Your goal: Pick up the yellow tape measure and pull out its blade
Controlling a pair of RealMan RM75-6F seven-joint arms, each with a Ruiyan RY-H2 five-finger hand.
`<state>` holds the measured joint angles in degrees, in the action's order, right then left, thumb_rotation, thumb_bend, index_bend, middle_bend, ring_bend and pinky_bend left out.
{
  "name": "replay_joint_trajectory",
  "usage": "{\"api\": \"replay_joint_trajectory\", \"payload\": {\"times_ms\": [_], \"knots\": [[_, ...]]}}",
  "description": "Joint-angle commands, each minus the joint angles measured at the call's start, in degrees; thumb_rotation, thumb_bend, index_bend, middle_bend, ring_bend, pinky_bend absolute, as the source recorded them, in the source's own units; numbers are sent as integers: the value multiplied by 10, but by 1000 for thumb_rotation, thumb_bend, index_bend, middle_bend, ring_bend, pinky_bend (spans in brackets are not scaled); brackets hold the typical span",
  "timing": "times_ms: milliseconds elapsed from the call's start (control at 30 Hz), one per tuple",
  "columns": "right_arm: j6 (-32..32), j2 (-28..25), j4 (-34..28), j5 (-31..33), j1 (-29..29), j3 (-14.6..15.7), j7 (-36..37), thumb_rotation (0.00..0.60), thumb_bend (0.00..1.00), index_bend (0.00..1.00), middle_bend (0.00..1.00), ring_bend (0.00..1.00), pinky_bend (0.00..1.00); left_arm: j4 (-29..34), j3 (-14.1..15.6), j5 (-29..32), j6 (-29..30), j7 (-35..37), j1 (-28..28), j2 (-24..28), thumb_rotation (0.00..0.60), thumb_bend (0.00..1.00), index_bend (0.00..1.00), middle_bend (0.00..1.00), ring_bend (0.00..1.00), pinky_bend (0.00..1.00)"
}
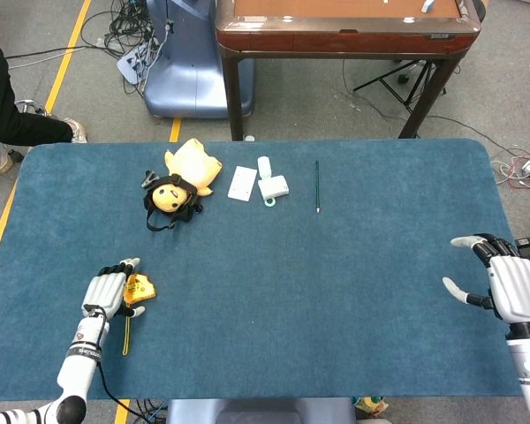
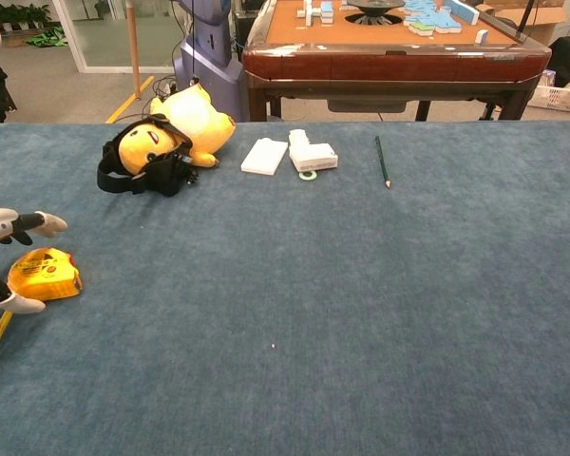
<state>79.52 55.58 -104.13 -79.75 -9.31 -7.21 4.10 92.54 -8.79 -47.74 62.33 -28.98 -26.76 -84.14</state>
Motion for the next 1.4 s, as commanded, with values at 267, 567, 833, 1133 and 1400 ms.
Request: {"api": "replay_joint_trajectory", "payload": {"times_ms": [267, 567, 833, 1133, 1400], "knots": [[2, -1, 1, 1, 5, 2, 3, 600, 300, 326, 330, 212, 202, -30, 1, 14, 15, -16, -12, -19, 600, 135, 207, 108, 135, 102], [-4, 1, 2, 1, 2, 2, 1, 600, 300, 326, 330, 212, 202, -33, 3, 35, 27, -29, -14, -20, 600, 135, 209, 131, 148, 102], [-8, -1, -2, 2, 3, 3, 2, 600, 300, 326, 330, 212, 202, -35, -1, 45, 39, -33, -16, -28, 600, 135, 299, 213, 192, 118], [-6, -3, -6, 1, 3, 3, -2, 600, 300, 326, 330, 212, 202, -55, -7, 24, 24, 12, -17, -34, 600, 135, 412, 420, 340, 150], [-23, -2, -16, -5, -16, -4, -20, 600, 300, 326, 330, 212, 202, -58, -36, -11, -27, 141, -10, -14, 600, 135, 482, 529, 422, 177]]}}
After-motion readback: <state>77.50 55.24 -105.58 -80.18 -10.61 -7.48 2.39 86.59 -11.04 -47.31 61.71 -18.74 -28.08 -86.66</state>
